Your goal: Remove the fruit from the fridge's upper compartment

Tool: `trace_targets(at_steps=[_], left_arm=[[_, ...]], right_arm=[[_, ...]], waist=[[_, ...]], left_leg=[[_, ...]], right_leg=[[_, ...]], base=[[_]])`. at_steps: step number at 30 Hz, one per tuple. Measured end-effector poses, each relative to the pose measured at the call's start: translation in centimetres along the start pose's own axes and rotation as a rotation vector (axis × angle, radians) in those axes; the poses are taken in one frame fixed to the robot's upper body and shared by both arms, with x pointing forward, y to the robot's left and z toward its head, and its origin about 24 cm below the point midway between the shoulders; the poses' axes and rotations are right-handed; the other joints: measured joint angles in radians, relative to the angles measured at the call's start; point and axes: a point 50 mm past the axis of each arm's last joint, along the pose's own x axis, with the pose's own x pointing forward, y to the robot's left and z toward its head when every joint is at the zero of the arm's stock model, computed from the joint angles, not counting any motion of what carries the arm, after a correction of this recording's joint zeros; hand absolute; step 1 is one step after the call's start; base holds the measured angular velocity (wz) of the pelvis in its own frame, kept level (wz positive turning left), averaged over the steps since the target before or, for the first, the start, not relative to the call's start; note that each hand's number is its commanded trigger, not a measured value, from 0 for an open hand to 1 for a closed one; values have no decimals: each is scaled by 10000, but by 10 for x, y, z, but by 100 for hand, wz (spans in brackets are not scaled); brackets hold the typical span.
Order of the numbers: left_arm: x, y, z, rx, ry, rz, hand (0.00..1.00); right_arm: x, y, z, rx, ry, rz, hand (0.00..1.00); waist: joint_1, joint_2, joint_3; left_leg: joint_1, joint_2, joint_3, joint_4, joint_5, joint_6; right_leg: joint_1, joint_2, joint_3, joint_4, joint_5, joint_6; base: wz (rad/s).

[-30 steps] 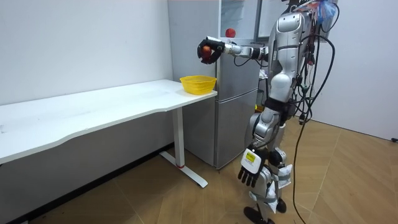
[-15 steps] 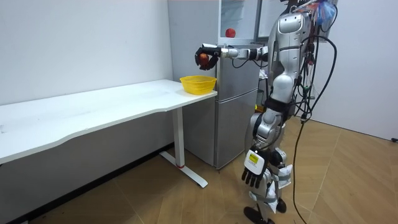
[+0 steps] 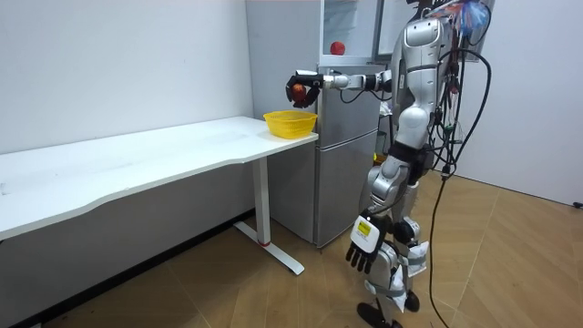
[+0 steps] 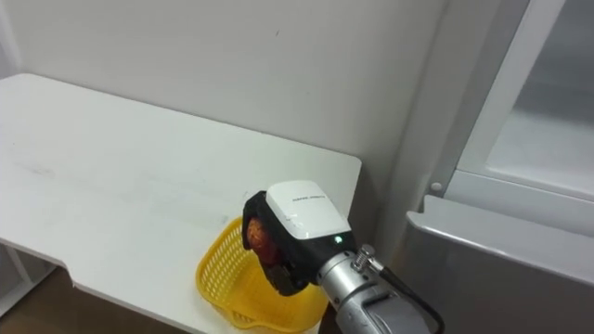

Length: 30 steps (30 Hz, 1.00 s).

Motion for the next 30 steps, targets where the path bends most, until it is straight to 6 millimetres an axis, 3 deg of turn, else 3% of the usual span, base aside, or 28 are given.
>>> trace_targets(at_steps=[2,4,5,6,30], left_arm=[[0,0,0,1,-10,7,0],[0,0,0,2,-6,5,0],[0,0,0,-1,-6,6,0],[0,0,0,-4,-6,6,0],[0,0,0,-4,-7,-4,0]], right_arm=[[0,1,1,1,-39,41,100],[0,2,2,-4,-63,76,78],[0,2,2,-7,-63,85,42],[0,2,1,-16,-59,88,0],[0,2,1,-29,-57,177,0]], waist=[[-7,0,0],[-17,-3,-2],[-20,-4,-2],[-21,-5,-4],[-18,-1,-3]], left_leg=[[-2,0,4,1,0,0],[-7,-1,6,4,0,1],[-7,-1,10,6,0,1],[-8,-2,12,9,0,1],[-30,-1,118,55,4,7]], right_leg=[[-5,-3,1,0,0,0],[-5,-5,1,1,0,0],[-5,-4,1,1,0,0],[-3,-4,1,2,0,0],[0,-16,1,9,0,0]], base=[[0],[0],[0],[0],[0]])
